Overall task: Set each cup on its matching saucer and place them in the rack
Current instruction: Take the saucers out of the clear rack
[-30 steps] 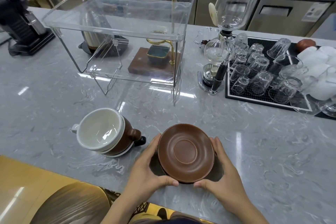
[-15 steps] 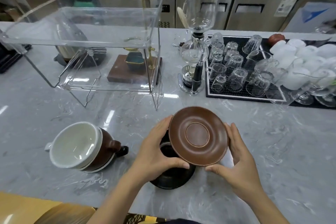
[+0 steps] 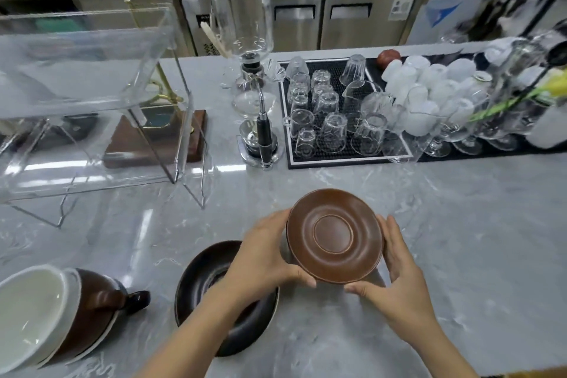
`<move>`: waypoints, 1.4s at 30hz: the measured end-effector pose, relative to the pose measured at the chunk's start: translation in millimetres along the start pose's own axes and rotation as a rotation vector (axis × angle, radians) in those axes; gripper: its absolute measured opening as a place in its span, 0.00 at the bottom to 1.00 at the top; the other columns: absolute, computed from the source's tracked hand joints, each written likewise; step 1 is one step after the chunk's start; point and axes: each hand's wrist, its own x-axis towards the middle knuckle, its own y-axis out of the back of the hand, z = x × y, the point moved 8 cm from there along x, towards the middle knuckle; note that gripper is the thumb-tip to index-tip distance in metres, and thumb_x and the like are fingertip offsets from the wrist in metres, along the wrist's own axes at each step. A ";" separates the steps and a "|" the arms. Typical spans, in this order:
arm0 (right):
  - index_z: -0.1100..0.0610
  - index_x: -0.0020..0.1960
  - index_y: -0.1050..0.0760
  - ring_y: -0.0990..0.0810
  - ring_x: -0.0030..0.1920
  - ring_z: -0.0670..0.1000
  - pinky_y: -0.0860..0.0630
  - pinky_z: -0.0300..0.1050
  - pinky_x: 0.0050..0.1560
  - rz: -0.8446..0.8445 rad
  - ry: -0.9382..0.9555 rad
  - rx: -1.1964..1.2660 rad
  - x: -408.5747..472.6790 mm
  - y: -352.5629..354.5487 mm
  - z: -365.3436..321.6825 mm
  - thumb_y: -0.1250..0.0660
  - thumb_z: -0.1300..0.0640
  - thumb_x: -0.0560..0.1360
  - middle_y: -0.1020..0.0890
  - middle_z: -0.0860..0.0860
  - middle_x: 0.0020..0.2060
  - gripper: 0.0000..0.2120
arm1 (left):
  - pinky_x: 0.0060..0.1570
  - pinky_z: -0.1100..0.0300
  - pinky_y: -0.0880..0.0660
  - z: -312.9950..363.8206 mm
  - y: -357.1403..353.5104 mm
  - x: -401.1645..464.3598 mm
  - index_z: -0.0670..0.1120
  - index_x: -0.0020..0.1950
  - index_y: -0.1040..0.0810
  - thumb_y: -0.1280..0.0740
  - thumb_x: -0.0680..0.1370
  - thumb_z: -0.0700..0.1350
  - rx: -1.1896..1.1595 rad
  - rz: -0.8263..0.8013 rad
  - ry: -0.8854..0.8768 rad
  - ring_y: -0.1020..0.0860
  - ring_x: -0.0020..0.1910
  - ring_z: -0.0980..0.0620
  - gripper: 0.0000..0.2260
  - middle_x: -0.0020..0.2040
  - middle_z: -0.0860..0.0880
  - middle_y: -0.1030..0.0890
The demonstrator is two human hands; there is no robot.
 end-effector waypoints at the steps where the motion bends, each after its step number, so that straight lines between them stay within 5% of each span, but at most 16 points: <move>1: 0.37 0.75 0.50 0.39 0.71 0.29 0.40 0.36 0.70 -0.003 -0.012 -0.010 0.7 1.5 3.6 0.15 0.60 0.55 0.35 0.20 0.66 0.62 | 0.63 0.67 0.34 0.5 -2.7 3.7 0.61 0.69 0.28 0.18 0.52 0.59 0.014 -0.013 0.003 0.29 0.63 0.68 0.46 0.62 0.68 0.25; 7: 0.41 0.76 0.51 0.39 0.65 0.21 0.38 0.19 0.59 0.013 -0.092 -0.019 4.3 10.2 24.3 0.16 0.63 0.57 0.37 0.16 0.63 0.62 | 0.55 0.60 0.29 0.6 -20.8 21.9 0.57 0.63 0.23 0.19 0.52 0.57 0.183 -0.086 0.032 0.24 0.56 0.57 0.39 0.57 0.59 0.18; 13: 0.41 0.79 0.54 0.36 0.72 0.33 0.35 0.41 0.70 -0.012 -0.141 -0.040 3.6 12.4 36.6 0.16 0.56 0.56 0.35 0.28 0.71 0.64 | 0.51 0.55 0.25 -2.0 -33.6 29.4 0.54 0.63 0.24 0.18 0.54 0.53 0.267 -0.136 0.083 0.23 0.57 0.51 0.39 0.58 0.54 0.18; 18: 0.39 0.78 0.53 0.36 0.72 0.35 0.36 0.43 0.71 -0.011 -0.143 -0.063 4.4 11.4 36.2 0.15 0.53 0.56 0.34 0.31 0.72 0.64 | 0.45 0.58 0.27 -12.7 -38.3 29.5 0.52 0.58 0.25 0.18 0.51 0.57 0.325 -0.162 0.150 0.24 0.55 0.51 0.38 0.50 0.55 0.25; 21: 0.37 0.77 0.54 0.38 0.74 0.36 0.37 0.39 0.70 -0.006 -0.135 -0.104 4.9 11.3 36.0 0.15 0.52 0.55 0.36 0.33 0.74 0.64 | 0.49 0.55 0.26 -23.2 -41.0 30.2 0.48 0.56 0.27 0.19 0.49 0.61 0.380 -0.172 0.184 0.26 0.59 0.47 0.41 0.52 0.53 0.27; 25: 0.33 0.75 0.55 0.40 0.74 0.35 0.40 0.35 0.69 -0.005 -0.119 -0.149 4.6 11.6 34.3 0.15 0.51 0.55 0.37 0.32 0.74 0.63 | 0.67 0.52 0.31 -19.7 -43.4 28.6 0.46 0.64 0.28 0.18 0.52 0.61 0.429 -0.200 0.147 0.35 0.73 0.46 0.46 0.59 0.49 0.24; 28: 0.28 0.71 0.50 0.40 0.72 0.31 0.41 0.25 0.66 -0.029 -0.054 -0.201 6.4 10.3 22.9 0.16 0.52 0.57 0.38 0.26 0.70 0.58 | 0.65 0.49 0.30 -19.3 -43.2 28.7 0.46 0.65 0.28 0.18 0.51 0.62 0.433 -0.209 0.155 0.33 0.71 0.44 0.47 0.59 0.49 0.24; 31: 0.40 0.74 0.41 0.37 0.72 0.36 0.39 0.25 0.66 -0.056 0.009 -0.251 7.6 7.7 13.0 0.17 0.49 0.59 0.34 0.33 0.70 0.51 | 0.65 0.49 0.29 -21.0 -43.6 27.4 0.48 0.65 0.29 0.20 0.51 0.65 0.439 -0.198 0.153 0.32 0.69 0.44 0.47 0.60 0.50 0.24; 36: 0.37 0.72 0.45 0.51 0.70 0.23 0.49 0.20 0.65 -0.002 0.046 -0.288 2.7 16.0 3.9 0.18 0.53 0.62 0.48 0.16 0.66 0.50 | 0.70 0.67 0.47 -4.1 -26.0 11.4 0.48 0.74 0.34 0.18 0.59 0.59 0.251 -0.122 0.115 0.41 0.73 0.55 0.48 0.71 0.51 0.28; 39: 0.43 0.75 0.40 0.46 0.75 0.32 0.47 0.29 0.70 0.093 0.021 -0.299 2.9 24.8 -0.2 0.19 0.50 0.63 0.43 0.28 0.72 0.47 | 0.74 0.66 0.48 -1.5 -7.7 -2.3 0.50 0.79 0.40 0.21 0.64 0.62 0.213 -0.027 0.090 0.45 0.79 0.57 0.50 0.79 0.53 0.37; 42: 0.44 0.69 0.30 0.38 0.73 0.34 0.42 0.24 0.67 0.113 0.117 -0.246 7.1 17.0 -22.1 0.20 0.54 0.65 0.31 0.31 0.69 0.35 | 0.75 0.66 0.45 -3.4 8.7 -20.3 0.53 0.78 0.38 0.23 0.65 0.64 0.189 0.058 0.084 0.41 0.78 0.57 0.46 0.78 0.56 0.35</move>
